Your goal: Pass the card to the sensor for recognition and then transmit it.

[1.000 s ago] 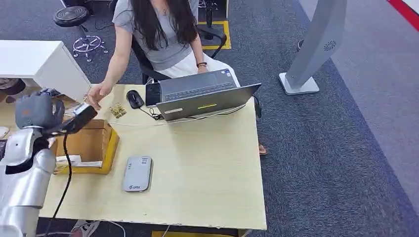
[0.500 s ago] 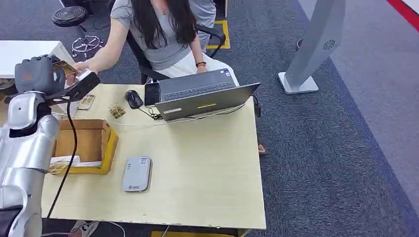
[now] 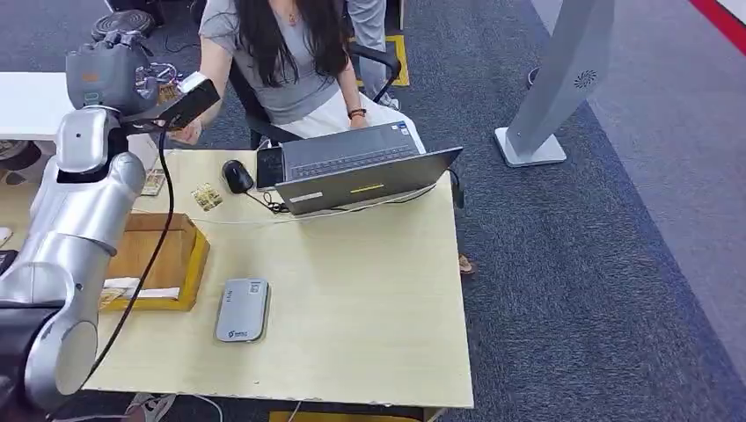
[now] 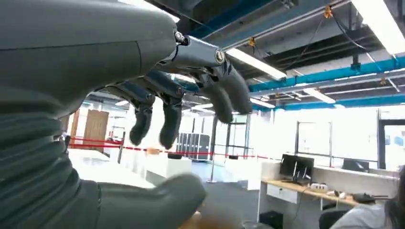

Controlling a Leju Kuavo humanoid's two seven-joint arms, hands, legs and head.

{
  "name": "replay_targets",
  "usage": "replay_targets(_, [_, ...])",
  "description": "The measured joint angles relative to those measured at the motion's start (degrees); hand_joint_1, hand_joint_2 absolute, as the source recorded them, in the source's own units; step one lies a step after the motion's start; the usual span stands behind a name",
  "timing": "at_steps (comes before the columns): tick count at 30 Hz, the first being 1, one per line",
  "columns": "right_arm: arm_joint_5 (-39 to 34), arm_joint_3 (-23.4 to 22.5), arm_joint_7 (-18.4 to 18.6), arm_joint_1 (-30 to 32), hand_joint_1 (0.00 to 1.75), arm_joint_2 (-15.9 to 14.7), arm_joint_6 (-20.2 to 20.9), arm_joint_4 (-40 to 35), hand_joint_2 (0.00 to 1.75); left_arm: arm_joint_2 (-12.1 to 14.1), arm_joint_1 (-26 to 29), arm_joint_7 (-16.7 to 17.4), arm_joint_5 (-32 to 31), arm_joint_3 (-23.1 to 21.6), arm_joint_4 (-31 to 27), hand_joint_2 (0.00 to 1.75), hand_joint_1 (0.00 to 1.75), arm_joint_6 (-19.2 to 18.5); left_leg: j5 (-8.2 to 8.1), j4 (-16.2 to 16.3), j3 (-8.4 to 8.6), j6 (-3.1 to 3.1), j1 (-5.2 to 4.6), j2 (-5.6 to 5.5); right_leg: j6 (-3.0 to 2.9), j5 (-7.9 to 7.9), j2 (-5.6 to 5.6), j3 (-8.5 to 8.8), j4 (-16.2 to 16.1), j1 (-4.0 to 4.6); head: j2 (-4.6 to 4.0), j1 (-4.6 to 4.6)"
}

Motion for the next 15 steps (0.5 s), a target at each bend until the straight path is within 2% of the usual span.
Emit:
replay_targets(5, [-0.15,0.0,-0.02,0.0,0.0,0.0,-0.33,0.0,0.0,1.25,3.06,-2.6,3.14,0.0,-0.91,1.75,0.0,3.12,0.02,-0.04,0.02,-0.02,0.01,0.0,-0.01,-0.01,0.01,0.01,0.05,0.01,0.0,0.05])
replay_targets(9, [-0.35,-0.04,-0.02,0.14,0.0,0.0,-0.83,0.0,0.0,2.65,9.88,-5.9,8.01,0.26,-7.7,1.75,0.0,4.18,0.01,-0.05,0.03,-0.02,0.01,0.07,-0.01,-0.02,0.07,0.0,0.05,0.01,0.0,-0.02])
replay_targets(12, [-0.39,-0.09,-0.02,0.14,0.0,0.0,-0.83,0.0,0.0,3.61,14.03,-6.12,8.84,0.61,-12.11,1.75,0.0,4.18,0.01,-0.04,-0.02,-0.02,0.01,0.04,-0.03,-0.03,0.05,-0.03,0.04,0.01,0.0,-0.04])
replay_targets(15, [-0.37,-0.11,-0.02,0.18,0.0,0.0,-0.83,0.0,0.0,4.24,15.67,-6.12,9.1,0.74,-14.56,1.75,0.0,4.09,0.01,-0.04,-0.05,-0.02,0.01,-0.04,-0.03,-0.03,-0.03,-0.04,0.04,0.01,0.0,-0.02])
